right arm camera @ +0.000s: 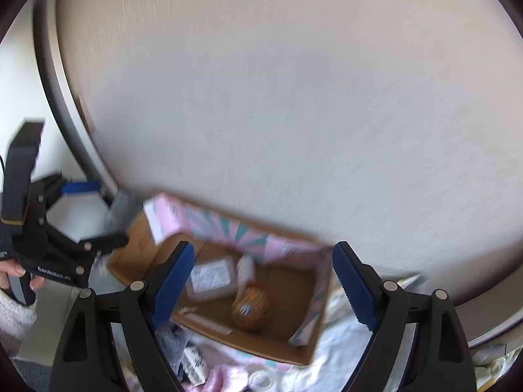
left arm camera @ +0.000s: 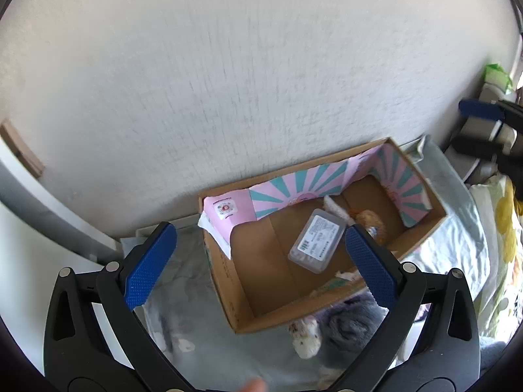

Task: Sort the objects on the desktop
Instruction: 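Return both tools to the items on the sheet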

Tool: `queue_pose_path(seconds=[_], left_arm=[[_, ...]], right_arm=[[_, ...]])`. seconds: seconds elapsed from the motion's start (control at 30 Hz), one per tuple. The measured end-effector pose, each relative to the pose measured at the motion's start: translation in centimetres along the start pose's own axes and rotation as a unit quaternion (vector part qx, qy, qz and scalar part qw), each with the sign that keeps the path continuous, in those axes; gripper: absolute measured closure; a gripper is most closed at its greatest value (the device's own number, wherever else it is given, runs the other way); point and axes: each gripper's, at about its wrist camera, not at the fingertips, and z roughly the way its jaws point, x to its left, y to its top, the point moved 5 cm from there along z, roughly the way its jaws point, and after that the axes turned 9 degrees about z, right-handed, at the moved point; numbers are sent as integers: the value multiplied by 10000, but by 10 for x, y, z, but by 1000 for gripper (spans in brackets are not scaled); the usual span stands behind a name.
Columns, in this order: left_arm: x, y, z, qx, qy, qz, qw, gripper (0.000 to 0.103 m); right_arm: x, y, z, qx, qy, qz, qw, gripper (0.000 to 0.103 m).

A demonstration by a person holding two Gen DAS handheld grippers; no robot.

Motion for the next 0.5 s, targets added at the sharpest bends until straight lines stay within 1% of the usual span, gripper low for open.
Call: queue_pose_path(seconds=[0.03,0.13,0.2,0.3,0.5], left_arm=[[-1,-2,-6,-61,-13,-15,10000,0],[-4,-6,-23,-173,-107,-80,9998,0],[-8,-7,-32,-223,-148,-119,9996,0],[-15,-10,-48,-314,-230,-171,9991,0],[-26,-24,-66,-265,-67,-214,9994,0]], right_arm=[[-4,1,-7,-25,-61,28,10000,19],[-18,-4,-14,241,-88,221,9994,19],[-27,-9,-22,236,-144,299,9992,19],[-35,-20,-34,278,-120,351,9989,19],[-32,-47,-46,445,-28,197,9988,19]])
